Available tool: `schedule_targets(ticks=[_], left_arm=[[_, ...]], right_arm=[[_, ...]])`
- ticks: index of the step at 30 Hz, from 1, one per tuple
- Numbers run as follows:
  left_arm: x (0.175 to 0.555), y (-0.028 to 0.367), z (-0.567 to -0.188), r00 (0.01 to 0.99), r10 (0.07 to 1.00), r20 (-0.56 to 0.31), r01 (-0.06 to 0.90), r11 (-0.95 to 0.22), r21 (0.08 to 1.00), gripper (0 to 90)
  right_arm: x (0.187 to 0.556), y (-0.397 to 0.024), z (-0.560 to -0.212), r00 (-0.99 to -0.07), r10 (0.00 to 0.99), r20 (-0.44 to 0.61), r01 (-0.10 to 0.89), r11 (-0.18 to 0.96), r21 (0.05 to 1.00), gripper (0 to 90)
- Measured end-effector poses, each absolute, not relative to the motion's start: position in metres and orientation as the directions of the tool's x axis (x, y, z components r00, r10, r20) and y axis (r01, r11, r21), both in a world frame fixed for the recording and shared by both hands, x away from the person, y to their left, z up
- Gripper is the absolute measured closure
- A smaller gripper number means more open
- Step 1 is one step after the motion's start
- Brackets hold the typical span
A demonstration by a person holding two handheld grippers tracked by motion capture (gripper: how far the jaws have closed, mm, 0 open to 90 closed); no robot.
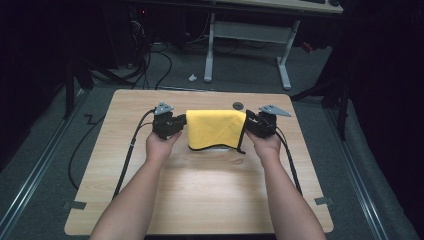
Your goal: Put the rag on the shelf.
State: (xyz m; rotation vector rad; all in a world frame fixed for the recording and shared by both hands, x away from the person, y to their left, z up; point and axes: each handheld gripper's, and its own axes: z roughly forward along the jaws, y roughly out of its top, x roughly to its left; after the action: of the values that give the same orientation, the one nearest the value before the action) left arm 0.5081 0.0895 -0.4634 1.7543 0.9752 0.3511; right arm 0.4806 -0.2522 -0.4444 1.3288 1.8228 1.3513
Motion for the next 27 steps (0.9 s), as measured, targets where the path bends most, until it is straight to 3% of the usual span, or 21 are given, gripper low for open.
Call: schedule_targets(ticks=[17,27], left_arm=[[0.492,0.115,-0.452,0.592,0.792,-0.148,0.403,-0.131,0.906,70.8],[0.472,0.136,-0.445,0.574,0.811,-0.112,0.376,-0.14,0.916,66.5]], right_arm=[[0.466,-0.271,-0.431,-0.363,0.926,0.105,0.389,0.048,0.92,54.7],[0.448,-0.269,-0.42,-0.378,0.925,0.033,0.366,0.117,0.923,51.2]])
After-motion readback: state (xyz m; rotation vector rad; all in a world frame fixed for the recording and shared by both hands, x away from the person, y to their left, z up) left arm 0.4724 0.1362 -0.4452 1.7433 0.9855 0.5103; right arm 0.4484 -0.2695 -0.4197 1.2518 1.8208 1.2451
